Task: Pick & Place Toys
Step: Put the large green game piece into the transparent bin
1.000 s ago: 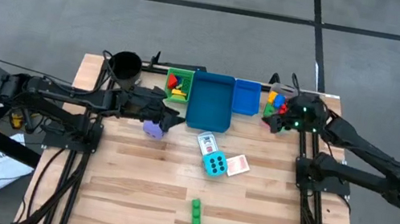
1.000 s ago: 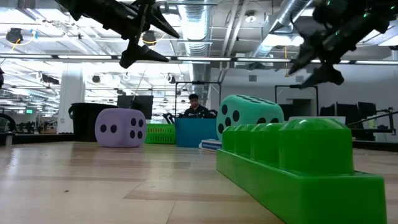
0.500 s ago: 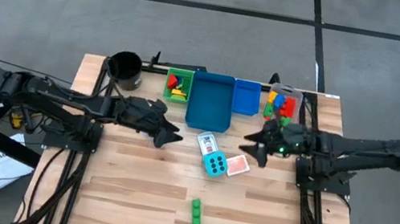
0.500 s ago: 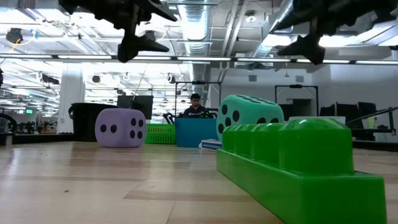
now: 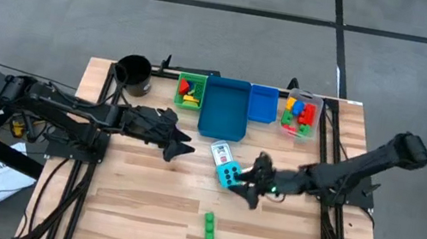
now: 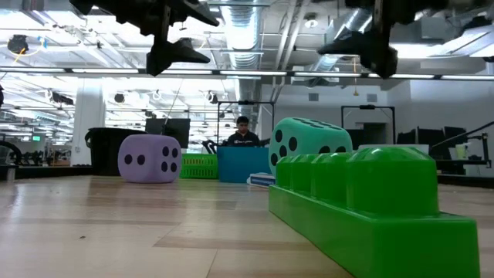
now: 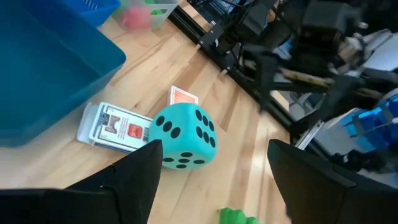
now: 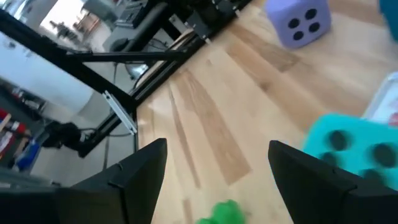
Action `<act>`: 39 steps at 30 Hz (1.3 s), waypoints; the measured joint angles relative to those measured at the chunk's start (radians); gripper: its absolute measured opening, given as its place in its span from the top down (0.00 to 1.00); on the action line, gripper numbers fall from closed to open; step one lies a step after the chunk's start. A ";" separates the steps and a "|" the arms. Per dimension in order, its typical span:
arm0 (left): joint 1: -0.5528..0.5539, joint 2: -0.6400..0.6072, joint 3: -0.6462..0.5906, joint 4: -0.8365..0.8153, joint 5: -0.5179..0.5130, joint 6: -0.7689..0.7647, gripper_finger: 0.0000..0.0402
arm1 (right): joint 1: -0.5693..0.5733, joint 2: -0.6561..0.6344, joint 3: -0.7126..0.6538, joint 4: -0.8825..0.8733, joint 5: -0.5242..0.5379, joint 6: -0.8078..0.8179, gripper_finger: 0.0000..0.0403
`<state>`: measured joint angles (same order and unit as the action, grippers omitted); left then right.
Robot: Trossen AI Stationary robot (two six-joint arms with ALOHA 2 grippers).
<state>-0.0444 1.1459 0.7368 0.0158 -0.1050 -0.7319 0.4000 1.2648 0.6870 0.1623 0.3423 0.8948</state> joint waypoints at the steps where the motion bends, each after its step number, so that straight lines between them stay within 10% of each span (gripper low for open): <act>1: 0.000 0.000 0.000 0.000 0.000 0.028 0.29 | 0.026 0.033 0.027 0.000 0.036 0.027 0.32; 13: 0.000 0.000 0.000 0.000 0.001 0.271 0.29 | 0.179 0.452 0.535 -0.428 0.266 0.391 0.32; 28: 0.001 0.000 0.000 0.000 0.001 0.353 0.29 | 0.221 0.862 1.156 -1.066 -0.011 0.773 0.32; 39: 0.000 0.000 0.000 0.003 0.001 0.361 0.29 | 0.168 0.901 1.221 -1.184 -0.204 0.841 0.32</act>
<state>-0.0440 1.1461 0.7367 0.0185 -0.1040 -0.3714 0.5684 2.1662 1.9076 -1.0218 0.1382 1.7363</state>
